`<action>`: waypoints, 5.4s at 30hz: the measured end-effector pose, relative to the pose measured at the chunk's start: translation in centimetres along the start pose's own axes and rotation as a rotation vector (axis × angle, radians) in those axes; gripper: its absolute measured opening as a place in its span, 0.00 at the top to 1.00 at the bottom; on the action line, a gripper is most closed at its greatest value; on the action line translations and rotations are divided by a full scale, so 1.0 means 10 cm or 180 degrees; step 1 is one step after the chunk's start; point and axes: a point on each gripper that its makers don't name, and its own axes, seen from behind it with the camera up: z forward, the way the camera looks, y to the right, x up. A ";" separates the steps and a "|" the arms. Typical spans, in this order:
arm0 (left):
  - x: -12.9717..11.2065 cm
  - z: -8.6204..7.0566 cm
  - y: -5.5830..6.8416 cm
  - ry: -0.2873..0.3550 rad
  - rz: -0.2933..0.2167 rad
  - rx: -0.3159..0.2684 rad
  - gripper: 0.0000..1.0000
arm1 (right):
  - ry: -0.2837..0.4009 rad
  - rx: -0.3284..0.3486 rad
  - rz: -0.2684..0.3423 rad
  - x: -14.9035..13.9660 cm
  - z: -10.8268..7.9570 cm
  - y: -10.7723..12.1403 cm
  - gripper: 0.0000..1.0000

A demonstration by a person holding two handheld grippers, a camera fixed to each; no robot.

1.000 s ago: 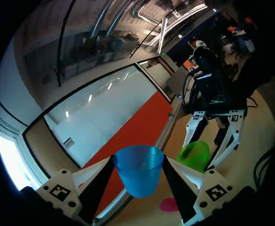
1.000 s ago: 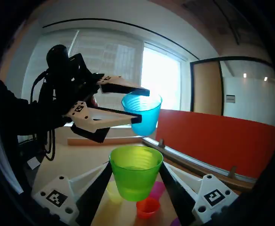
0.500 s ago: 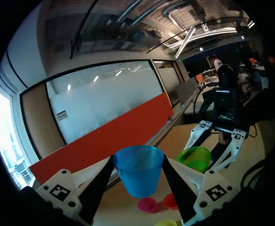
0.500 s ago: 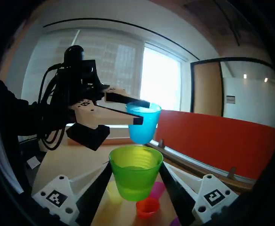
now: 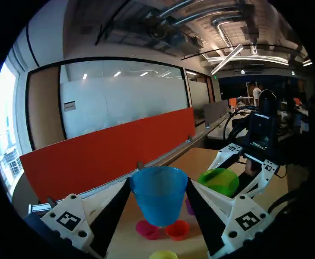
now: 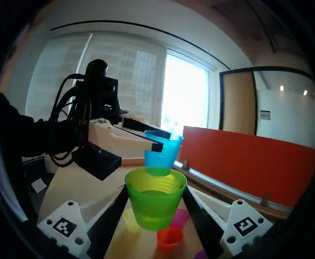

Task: Pour water

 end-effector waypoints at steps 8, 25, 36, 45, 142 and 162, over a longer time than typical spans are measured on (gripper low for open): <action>-0.13 -0.05 -0.01 -0.0059 -0.0143 0.0009 0.11 | -0.0056 0.0019 0.0013 0.01 -0.02 -0.03 0.10; -0.40 -0.15 0.07 -0.0202 -0.0243 -0.0093 0.11 | -0.0206 0.0081 0.0047 -0.05 -0.12 -0.04 0.10; -0.69 -0.21 0.27 -0.0368 -0.0125 -0.0201 0.11 | -0.0363 0.0099 0.0037 -0.18 -0.22 -0.04 0.10; -0.83 -0.23 0.36 -0.0405 -0.0223 -0.0268 0.11 | -0.0510 0.0136 0.0030 -0.33 -0.30 -0.07 0.10; -2.81 -0.39 1.44 -0.1248 0.0080 -0.0814 0.11 | -0.1712 0.0404 0.0109 -2.48 -0.83 -0.50 0.10; -2.91 -0.39 1.43 -0.1381 0.0122 -0.0789 0.11 | -0.1719 0.0353 0.0121 -2.48 -0.89 -0.48 0.05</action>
